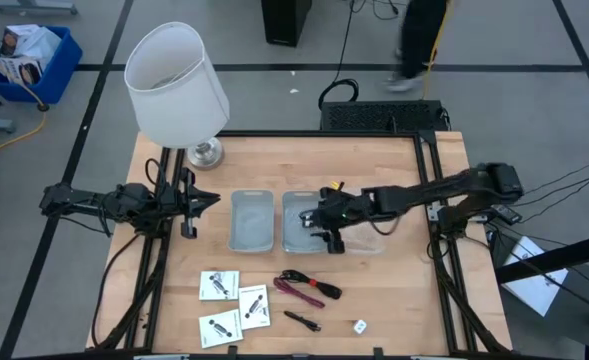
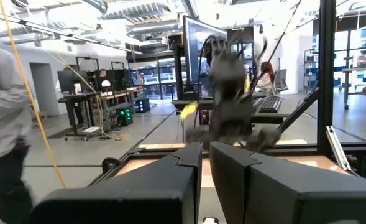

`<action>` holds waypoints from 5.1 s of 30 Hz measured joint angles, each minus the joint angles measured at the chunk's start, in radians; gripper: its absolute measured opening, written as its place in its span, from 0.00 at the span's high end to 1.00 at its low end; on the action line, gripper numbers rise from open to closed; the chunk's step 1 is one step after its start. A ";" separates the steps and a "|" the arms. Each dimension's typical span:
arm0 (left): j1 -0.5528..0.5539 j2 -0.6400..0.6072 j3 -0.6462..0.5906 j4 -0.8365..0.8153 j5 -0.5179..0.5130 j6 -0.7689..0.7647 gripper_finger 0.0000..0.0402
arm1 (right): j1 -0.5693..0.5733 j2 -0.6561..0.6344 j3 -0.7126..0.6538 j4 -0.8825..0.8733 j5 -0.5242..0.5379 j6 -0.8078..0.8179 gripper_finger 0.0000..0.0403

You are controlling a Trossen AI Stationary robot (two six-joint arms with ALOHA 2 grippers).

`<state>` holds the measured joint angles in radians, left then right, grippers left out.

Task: Pick and place items into bin
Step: Put the white charger adapter into the right gray bin, then put the top black charger cable into the transparent bin

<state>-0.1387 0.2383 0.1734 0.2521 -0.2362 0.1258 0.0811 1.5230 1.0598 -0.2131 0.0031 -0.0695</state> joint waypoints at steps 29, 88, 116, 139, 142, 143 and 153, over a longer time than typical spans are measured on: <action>0.000 0.000 0.000 -0.055 0.001 -0.048 0.90 | 0.568 0.127 0.059 -0.178 -0.140 0.355 0.33; 0.000 0.000 0.000 -0.039 0.003 -0.052 0.90 | 0.614 0.203 0.023 -0.097 -0.060 0.263 0.77; 0.000 0.000 0.000 -0.039 0.000 -0.052 0.90 | -0.114 0.066 0.027 0.092 -0.030 -0.123 0.77; 0.000 0.000 0.000 -0.039 -0.001 -0.052 0.90 | -0.220 0.309 0.154 -0.108 -0.017 -0.088 0.76; 0.000 0.000 0.000 -0.038 -0.001 -0.052 0.90 | -0.220 0.306 0.160 -0.102 -0.002 -0.089 0.74; 0.000 0.000 0.000 -0.039 -0.001 -0.052 0.90 | -0.219 0.303 0.161 -0.098 -0.002 -0.089 0.72; 0.000 0.000 0.000 -0.040 -0.001 -0.029 0.90 | -0.219 0.297 0.161 -0.098 0.032 -0.079 0.59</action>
<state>-0.1387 0.2383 0.1734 0.2123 -0.2371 0.0967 -0.1379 1.8200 1.2209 -0.3111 0.0347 -0.1489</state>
